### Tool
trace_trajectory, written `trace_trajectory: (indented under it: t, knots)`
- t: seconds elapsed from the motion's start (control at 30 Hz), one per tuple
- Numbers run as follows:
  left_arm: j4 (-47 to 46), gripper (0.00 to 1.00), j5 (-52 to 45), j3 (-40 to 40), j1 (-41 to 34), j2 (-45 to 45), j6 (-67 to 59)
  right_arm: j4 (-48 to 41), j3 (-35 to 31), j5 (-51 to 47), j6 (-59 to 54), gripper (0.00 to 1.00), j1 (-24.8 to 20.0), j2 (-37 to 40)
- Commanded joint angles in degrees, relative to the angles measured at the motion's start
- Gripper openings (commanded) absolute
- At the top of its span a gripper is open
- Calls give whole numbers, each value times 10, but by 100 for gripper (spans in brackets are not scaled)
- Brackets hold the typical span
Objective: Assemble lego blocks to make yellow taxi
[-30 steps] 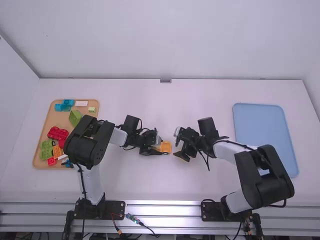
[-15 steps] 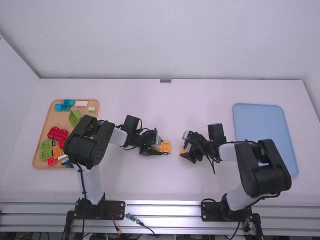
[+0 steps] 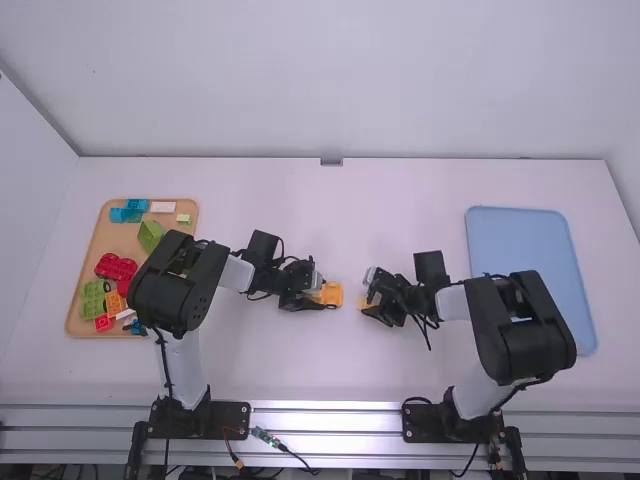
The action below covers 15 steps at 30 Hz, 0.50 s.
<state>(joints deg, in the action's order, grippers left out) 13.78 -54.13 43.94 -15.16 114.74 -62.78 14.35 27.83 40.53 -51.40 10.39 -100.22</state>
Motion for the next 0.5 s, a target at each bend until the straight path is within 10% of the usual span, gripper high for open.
trace_trajectory:
  t: [0.0,0.23,0.47]
  knots:
    - [-9,41,28,-4,-3,6,4,-3,-5,5,-1,59,2,-6]
    - [-9,41,27,-4,-3,6,4,-3,-5,3,0,28,2,-6]
    - [-9,41,26,-4,-3,6,4,0,-1,10,-1,22,2,-6]
